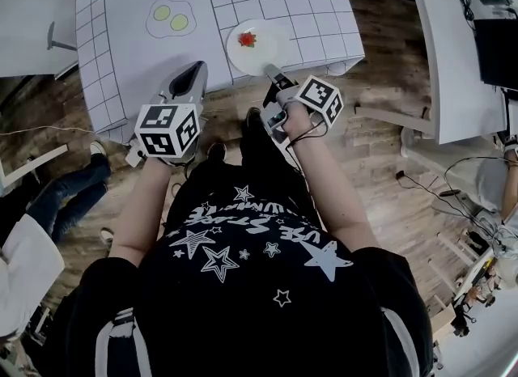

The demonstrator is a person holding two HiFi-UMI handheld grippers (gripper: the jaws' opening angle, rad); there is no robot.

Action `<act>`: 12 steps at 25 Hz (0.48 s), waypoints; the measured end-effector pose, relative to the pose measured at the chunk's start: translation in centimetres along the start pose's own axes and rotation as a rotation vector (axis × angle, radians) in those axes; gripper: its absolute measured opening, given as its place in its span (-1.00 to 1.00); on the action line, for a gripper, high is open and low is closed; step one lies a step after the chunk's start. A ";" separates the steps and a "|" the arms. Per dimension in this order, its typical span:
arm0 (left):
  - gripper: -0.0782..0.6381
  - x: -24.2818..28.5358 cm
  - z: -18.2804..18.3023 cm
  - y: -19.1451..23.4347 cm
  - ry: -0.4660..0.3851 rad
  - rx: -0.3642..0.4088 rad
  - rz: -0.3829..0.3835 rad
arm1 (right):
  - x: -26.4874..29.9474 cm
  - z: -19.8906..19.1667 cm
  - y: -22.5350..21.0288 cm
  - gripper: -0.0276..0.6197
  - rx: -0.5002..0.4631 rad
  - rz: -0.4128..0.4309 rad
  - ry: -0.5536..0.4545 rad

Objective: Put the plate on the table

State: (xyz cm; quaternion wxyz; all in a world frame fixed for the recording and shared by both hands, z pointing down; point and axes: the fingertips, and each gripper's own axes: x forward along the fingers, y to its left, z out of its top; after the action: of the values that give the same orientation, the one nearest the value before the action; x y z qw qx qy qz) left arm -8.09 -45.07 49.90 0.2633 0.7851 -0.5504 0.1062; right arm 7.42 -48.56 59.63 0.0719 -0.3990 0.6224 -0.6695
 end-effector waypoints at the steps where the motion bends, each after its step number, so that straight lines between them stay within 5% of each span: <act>1: -0.76 -0.1 0.0 0.1 -0.003 -0.001 0.002 | 0.0 -0.1 0.0 -0.81 -0.009 -0.010 0.006; 5: -0.76 -0.5 0.2 0.0 -0.015 -0.001 0.001 | -0.3 -0.3 -0.2 -0.62 -0.013 -0.033 0.010; 12: -0.76 -1.2 0.1 -0.5 -0.030 -0.003 -0.007 | -1.0 -1.0 -1.0 -0.60 0.027 -0.041 -0.001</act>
State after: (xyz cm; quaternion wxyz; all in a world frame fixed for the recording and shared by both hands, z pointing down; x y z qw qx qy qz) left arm -8.10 -44.04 49.10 0.2567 0.7882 -0.5515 0.0927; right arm 7.87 -47.00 60.23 0.0639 -0.4109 0.6052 -0.6788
